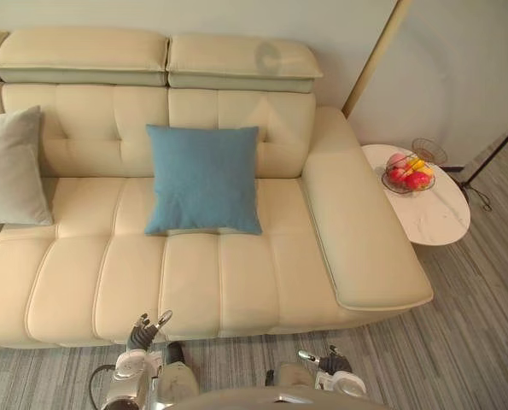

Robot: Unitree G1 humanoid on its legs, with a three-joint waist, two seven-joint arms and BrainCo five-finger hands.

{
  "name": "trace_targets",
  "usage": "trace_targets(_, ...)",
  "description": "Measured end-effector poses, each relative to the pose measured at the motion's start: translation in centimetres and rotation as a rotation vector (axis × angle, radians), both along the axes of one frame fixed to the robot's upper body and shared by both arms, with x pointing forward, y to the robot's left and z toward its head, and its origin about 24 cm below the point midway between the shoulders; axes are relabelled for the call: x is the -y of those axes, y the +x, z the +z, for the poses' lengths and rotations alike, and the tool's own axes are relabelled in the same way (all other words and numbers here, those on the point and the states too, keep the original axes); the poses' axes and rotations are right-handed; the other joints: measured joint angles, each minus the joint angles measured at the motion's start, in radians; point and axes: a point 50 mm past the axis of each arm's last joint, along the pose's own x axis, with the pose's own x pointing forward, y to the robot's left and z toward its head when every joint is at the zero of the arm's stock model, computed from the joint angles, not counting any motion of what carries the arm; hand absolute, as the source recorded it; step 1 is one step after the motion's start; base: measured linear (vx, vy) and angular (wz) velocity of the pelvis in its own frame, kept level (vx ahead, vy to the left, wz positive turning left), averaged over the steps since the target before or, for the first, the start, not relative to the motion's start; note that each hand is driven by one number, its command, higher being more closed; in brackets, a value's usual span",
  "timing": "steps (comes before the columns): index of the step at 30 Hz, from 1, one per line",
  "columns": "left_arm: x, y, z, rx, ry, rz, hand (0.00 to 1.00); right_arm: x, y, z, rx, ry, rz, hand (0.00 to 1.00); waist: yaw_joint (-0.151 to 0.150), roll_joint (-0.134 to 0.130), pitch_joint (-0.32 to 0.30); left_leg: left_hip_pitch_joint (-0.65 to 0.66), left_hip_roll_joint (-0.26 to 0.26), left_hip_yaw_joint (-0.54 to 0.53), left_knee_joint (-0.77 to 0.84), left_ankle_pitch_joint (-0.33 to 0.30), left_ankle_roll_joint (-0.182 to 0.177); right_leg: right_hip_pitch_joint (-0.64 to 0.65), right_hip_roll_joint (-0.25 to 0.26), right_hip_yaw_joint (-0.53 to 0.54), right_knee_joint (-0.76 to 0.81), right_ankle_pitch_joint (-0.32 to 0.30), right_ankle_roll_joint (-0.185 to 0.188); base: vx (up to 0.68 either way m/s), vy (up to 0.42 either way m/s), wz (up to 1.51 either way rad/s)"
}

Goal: Pick up cushions and gather them together orderly.

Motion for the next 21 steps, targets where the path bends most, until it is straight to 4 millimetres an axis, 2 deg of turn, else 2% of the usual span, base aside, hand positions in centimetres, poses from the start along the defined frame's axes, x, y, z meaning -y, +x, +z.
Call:
trace_targets(1,0.6,-0.3,-0.4,-0.020,-0.020,0.001,0.00,0.4,0.9,0.3,0.024,-0.013,0.005,0.00,0.010,0.013,0.004,-0.013,0.000,-0.015,-0.009,0.004,-0.004,0.008,0.021,0.004,-0.063,-0.014,0.021,-0.18,-0.102,-0.18)
trace_targets(2,1.0,-0.7,-0.6,-0.030,-0.033,0.004,0.00,0.7,1.0,0.4,0.028,-0.023,0.005,0.00,0.016,0.032,-0.001,-0.018,-0.001,-0.024,-0.015,0.002,-0.008,0.024,0.035,0.009,-0.119,-0.020,0.025,-0.13,-0.001,-0.51)
trace_targets(3,1.5,-1.3,-0.8,-0.038,-0.048,0.017,0.00,1.5,1.6,0.8,0.041,-0.056,0.009,0.00,0.042,0.060,-0.006,-0.043,0.008,-0.022,-0.027,0.041,-0.001,0.041,0.055,0.043,-0.171,-0.081,-0.005,-0.16,-0.066,-0.37)
trace_targets(4,1.5,-1.2,-0.8,-0.039,-0.047,0.018,0.00,1.4,2.2,1.0,0.054,-0.059,0.015,0.00,0.040,0.048,-0.003,-0.066,-0.005,-0.016,-0.026,0.057,-0.002,0.043,0.045,0.047,-0.207,-0.121,-0.018,-0.19,-0.111,-0.29)
trace_targets(5,1.2,-0.8,-0.6,-0.029,-0.036,0.013,0.00,1.4,2.6,1.1,0.063,-0.063,0.030,0.00,0.037,0.046,0.004,-0.088,-0.007,-0.016,-0.025,0.071,-0.006,0.039,0.045,0.044,-0.246,-0.155,-0.010,-0.33,-0.191,0.17)
trace_targets(6,1.7,-0.4,-0.6,-0.025,-0.039,0.001,0.00,1.7,3.5,1.6,0.085,-0.079,0.040,0.00,0.028,0.106,0.035,-0.101,0.033,-0.047,-0.036,0.087,-0.017,0.050,0.093,0.014,-0.278,-0.123,-0.027,-0.31,-0.127,0.14)
trace_targets(8,2.1,-1.0,-0.8,-0.043,-0.043,-0.012,0.00,1.6,3.2,1.4,0.075,-0.080,0.037,0.00,0.019,0.135,0.045,-0.093,0.060,-0.071,-0.055,0.082,-0.030,0.070,0.125,-0.018,-0.297,-0.100,-0.041,-0.31,-0.104,0.34)
trace_targets(9,2.2,-1.0,-0.8,-0.045,-0.045,-0.015,0.00,1.7,2.9,1.3,0.067,-0.081,0.034,0.00,0.019,0.137,0.046,-0.092,0.062,-0.076,-0.062,0.072,-0.041,0.074,0.129,-0.030,-0.299,-0.097,-0.044,-0.25,-0.091,0.46)
trace_targets(10,2.1,-1.0,-0.8,-0.045,-0.042,-0.017,0.00,1.9,2.4,1.2,0.053,-0.092,0.023,0.00,0.018,0.140,0.047,-0.091,0.064,-0.081,-0.077,0.041,-0.070,0.081,0.129,-0.050,-0.311,-0.083,-0.052,-0.20,-0.042,0.41)
trace_targets(11,2.2,-0.9,-0.8,-0.039,-0.043,-0.018,0.00,2.0,2.3,1.1,0.051,-0.097,0.015,0.00,0.012,0.122,0.050,-0.094,0.062,-0.074,-0.093,-0.003,-0.108,0.080,0.117,-0.069,-0.346,-0.051,-0.067,-0.17,-0.004,0.32)
trace_targets(12,2.2,-0.6,-0.7,-0.030,-0.044,-0.016,0.00,1.9,2.3,1.1,0.051,-0.095,0.013,0.00,0.015,0.117,0.052,-0.094,0.058,-0.070,-0.091,0.006,-0.095,0.077,0.110,-0.074,-0.358,-0.037,-0.074,-0.13,0.046,0.20)
trace_targets(14,2.3,-0.6,-0.7,-0.034,-0.046,-0.019,0.00,2.6,2.2,1.2,0.050,-0.109,-0.004,0.00,0.009,0.111,0.046,-0.101,0.011,-0.088,0.059,0.009,-0.067,0.060,0.070,-0.085,-0.379,-0.003,-0.060,-0.12,0.091,0.15)
trace_targets(15,2.4,-0.7,-0.8,-0.041,-0.047,-0.021,0.00,3.0,2.0,1.2,0.044,-0.116,-0.014,0.00,-0.002,0.108,0.047,-0.080,-0.018,-0.089,0.151,-0.080,-0.024,0.059,0.046,-0.080,-0.396,0.016,-0.044,-0.12,0.121,0.12)
trace_targets(16,2.4,-0.9,-0.9,-0.046,-0.048,-0.019,0.00,3.1,1.7,1.1,0.037,-0.118,-0.016,0.00,-0.002,0.110,0.046,-0.065,-0.017,-0.089,0.168,-0.118,-0.017,0.059,0.043,-0.074,-0.406,0.025,-0.036,-0.11,0.133,-0.02)
trace_targets(17,2.3,-1.2,-1.0,-0.055,-0.050,-0.012,0.00,3.2,1.3,1.0,0.026,-0.118,-0.020,0.00,-0.001,0.118,0.042,-0.056,-0.024,-0.083,0.160,-0.125,-0.008,0.061,0.042,-0.060,-0.420,0.040,-0.024,-0.09,0.098,-0.21)
trace_targets(18,2.1,-1.3,-1.0,-0.060,-0.044,-0.012,0.00,2.6,1.2,0.8,0.022,-0.098,-0.025,0.00,0.000,0.106,0.036,-0.043,-0.042,-0.078,0.126,-0.117,0.002,0.076,0.040,-0.054,-0.462,0.062,-0.014,-0.09,0.110,-0.14)
trace_targets(20,1.9,-1.5,-1.0,-0.066,-0.038,-0.016,0.00,2.2,0.7,0.5,0.005,-0.082,-0.035,0.00,-0.007,0.100,0.032,-0.006,-0.074,-0.071,0.040,-0.091,-0.001,0.103,0.028,-0.047,-0.522,0.093,-0.015,-0.08,0.136,-0.01)
trace_targets(21,1.9,-1.8,-1.1,-0.072,-0.038,-0.012,0.00,2.2,0.2,0.2,-0.020,-0.075,-0.039,0.00,-0.005,0.078,0.018,0.035,-0.099,-0.058,-0.036,-0.087,-0.004,0.113,0.015,-0.029,-0.553,0.109,-0.009,-0.07,0.143,-0.07)
